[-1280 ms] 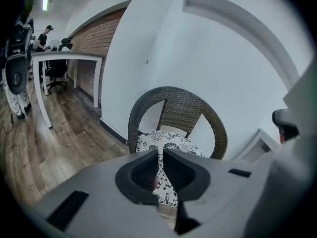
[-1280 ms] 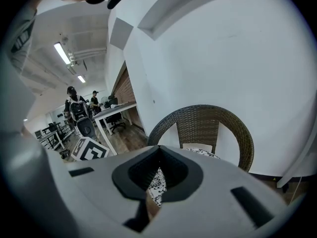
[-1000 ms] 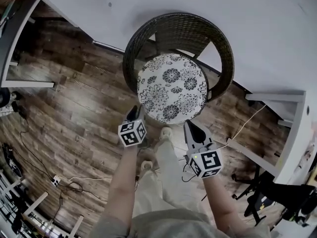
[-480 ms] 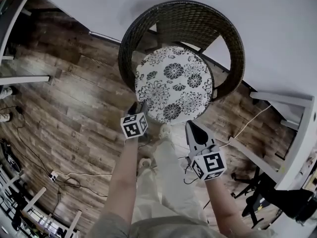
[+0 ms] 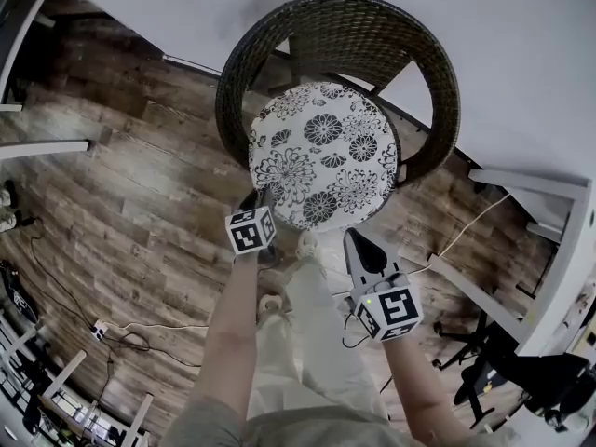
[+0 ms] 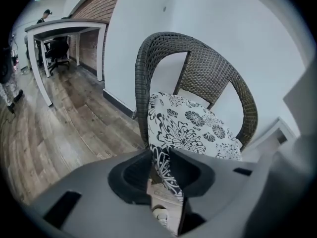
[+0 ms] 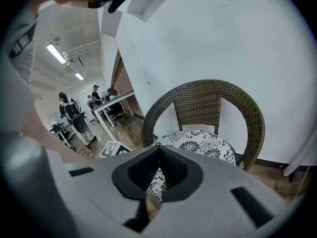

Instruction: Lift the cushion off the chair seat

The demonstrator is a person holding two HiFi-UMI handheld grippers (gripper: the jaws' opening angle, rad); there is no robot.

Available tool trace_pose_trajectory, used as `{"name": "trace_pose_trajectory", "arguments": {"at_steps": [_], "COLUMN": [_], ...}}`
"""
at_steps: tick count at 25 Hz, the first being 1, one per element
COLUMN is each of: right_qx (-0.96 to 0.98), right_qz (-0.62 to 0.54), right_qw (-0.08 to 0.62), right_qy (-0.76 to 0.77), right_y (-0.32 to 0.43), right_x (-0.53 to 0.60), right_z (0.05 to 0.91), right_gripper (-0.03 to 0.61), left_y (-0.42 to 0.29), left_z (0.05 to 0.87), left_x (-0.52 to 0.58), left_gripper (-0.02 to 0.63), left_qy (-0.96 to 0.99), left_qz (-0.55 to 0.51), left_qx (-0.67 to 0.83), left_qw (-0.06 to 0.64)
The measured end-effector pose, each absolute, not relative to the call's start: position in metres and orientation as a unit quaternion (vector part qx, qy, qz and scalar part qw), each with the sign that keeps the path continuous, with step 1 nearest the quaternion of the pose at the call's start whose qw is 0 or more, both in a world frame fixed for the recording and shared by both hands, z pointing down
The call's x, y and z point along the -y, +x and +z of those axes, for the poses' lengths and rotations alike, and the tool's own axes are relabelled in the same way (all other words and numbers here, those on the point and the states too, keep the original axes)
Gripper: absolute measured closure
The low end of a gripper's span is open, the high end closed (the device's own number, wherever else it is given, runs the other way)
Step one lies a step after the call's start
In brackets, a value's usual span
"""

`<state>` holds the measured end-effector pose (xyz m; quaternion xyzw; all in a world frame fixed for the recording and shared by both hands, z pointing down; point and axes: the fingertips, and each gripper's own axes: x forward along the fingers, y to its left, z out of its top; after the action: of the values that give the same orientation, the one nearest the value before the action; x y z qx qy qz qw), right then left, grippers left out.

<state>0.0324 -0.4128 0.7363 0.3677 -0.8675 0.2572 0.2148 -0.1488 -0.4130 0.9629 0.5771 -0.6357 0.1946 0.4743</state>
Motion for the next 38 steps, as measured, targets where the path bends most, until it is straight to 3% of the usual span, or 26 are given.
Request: {"name": "trace_pose_trajectory", "arguments": {"at_steps": [4,8,38], "right_qx": [0.865,0.861,0.868], "right_qz": [0.254,0.248,0.171], "right_qw": [0.209,0.204,0.127], "right_qy": [0.378,0.394,0.448], "right_y": [0.036,0.044,0.043], "right_x": [0.414,0.415,0.323], "right_z": [0.728,0.715,0.538], "right_gripper": [0.577,0.577,0.577], "left_y": [-0.145,-0.137,-0.118], "left_z": [0.957,0.939,0.701], "left_x": [0.415,0.415,0.354], "left_gripper": [0.557,0.575,0.589], "left_qy": [0.576,0.588,0.671], "left_qz": [0.197,0.198,0.119], "left_qx": [0.634,0.629,0.621], "left_qw": [0.476,0.468,0.386]}}
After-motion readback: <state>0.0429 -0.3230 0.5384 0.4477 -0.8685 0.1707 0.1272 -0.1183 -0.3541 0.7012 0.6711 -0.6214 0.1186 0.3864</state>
